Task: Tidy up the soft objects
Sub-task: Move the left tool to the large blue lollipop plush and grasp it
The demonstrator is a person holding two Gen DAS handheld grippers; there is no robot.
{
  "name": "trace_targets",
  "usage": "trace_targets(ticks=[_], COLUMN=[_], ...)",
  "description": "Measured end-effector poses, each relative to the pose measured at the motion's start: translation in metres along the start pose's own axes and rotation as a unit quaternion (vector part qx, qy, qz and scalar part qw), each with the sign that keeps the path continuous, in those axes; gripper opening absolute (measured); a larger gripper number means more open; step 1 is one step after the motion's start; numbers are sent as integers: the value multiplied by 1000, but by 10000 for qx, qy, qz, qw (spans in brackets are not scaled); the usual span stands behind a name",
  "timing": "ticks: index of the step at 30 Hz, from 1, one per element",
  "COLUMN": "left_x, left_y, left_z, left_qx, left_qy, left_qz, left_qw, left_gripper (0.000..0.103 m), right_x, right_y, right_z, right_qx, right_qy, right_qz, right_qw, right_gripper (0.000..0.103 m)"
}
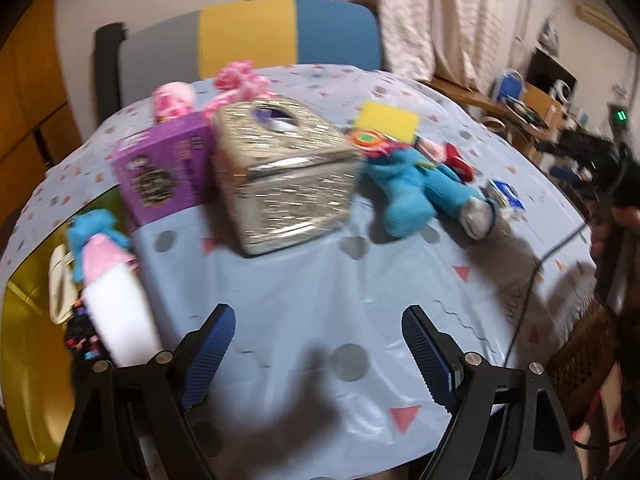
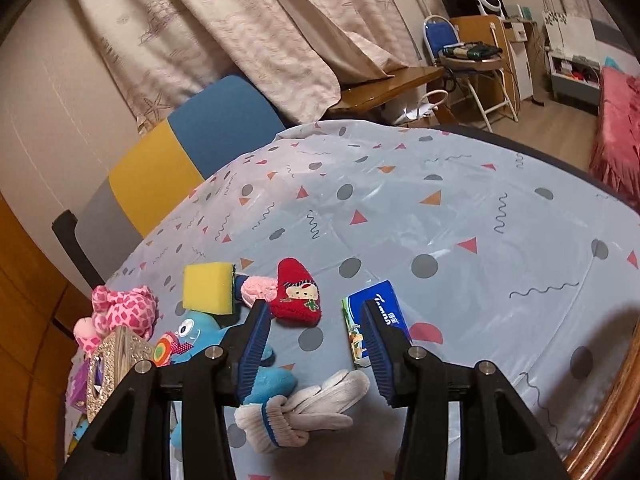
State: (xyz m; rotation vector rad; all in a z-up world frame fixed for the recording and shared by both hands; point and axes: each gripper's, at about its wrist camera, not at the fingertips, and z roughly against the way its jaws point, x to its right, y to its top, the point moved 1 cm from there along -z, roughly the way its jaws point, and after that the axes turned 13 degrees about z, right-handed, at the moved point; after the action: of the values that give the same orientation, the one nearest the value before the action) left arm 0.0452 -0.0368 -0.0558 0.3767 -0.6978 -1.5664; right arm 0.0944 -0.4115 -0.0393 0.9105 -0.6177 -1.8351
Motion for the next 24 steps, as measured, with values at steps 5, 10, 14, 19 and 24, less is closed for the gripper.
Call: trace_targets(ticks=[5, 10, 14, 19, 24], left_x=[26, 47, 71, 106, 121], left_y=[4, 22, 41, 67, 84], left_z=[-14, -31, -47, -83, -128], left_qx=[-145, -245, -266, -396, -648], left_qy=[-169, -431, -607, -648, -351], left_qz=[-271, -276, -387, -632, -749], left_qw=[9994, 9984, 9971, 9951, 9945], left_gripper=[86, 85, 82, 81, 81], right_x=[4, 4, 4, 4, 5], right_y=[0, 0, 0, 0, -1], right_z=[-1, -2, -2, -3, -4], right_qx=[-27, -56, -61, -75, -76], right_qy=[89, 143, 216, 331, 438], right_qz=[-152, -177, -184, -227, -290], right_qw=[9998, 9997, 9996, 9992, 9986], right_gripper=[47, 47, 47, 47, 47])
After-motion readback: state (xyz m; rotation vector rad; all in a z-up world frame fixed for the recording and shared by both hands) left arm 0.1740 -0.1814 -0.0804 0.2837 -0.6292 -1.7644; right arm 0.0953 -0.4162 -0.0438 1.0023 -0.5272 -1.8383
